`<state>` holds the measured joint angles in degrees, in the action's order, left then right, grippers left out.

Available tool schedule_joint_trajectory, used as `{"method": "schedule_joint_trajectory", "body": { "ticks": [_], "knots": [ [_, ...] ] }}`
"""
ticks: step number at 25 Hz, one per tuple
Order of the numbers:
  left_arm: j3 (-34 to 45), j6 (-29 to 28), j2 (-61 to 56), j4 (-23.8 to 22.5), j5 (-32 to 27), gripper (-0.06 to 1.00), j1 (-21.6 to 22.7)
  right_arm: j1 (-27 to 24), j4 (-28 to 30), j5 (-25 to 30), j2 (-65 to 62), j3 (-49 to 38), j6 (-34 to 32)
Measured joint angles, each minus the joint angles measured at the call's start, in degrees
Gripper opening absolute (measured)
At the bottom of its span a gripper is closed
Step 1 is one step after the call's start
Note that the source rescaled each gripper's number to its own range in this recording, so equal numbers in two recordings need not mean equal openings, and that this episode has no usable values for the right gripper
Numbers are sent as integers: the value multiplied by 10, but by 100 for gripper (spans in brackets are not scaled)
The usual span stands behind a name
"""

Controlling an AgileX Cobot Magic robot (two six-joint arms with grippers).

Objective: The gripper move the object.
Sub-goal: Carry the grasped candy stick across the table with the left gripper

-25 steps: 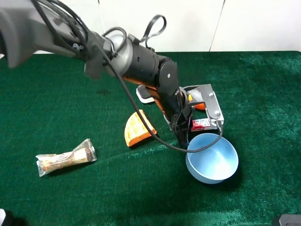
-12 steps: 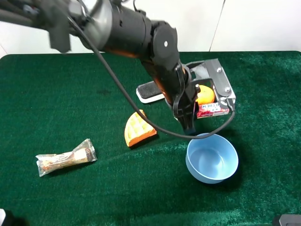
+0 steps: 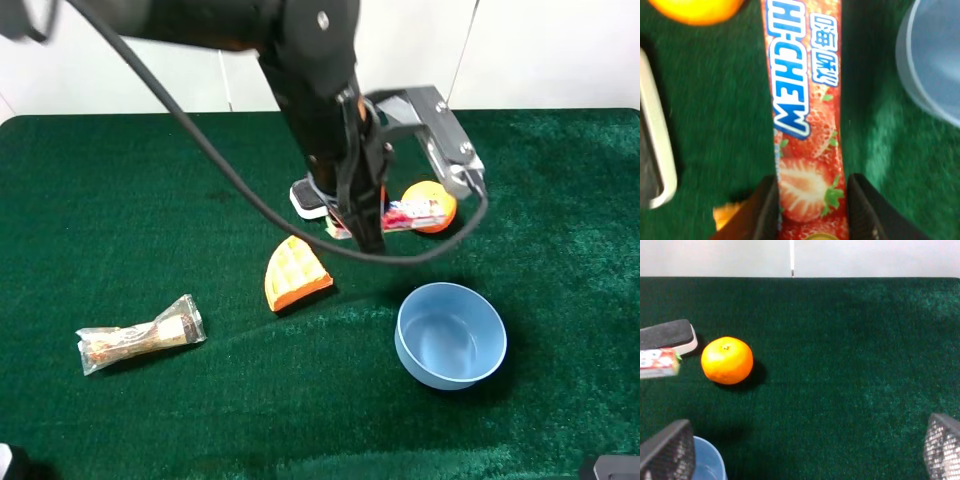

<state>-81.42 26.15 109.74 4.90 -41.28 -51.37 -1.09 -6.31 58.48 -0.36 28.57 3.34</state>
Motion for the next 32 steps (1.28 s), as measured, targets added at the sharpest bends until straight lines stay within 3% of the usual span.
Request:
{"method": "schedule_joint_trajectory", "body": {
  "ticks": [6, 24, 32],
  "knots": [
    [52, -16, -75, -7, -29, 1, 48, 0, 0, 0, 0, 0, 0],
    [327, -51, -309, -10, 20, 1, 245, 0, 0, 0, 0, 0, 0],
    [399, -117, -312, -86, 99, 0, 279, 0, 0, 0, 0, 0, 0]
  ]
}}
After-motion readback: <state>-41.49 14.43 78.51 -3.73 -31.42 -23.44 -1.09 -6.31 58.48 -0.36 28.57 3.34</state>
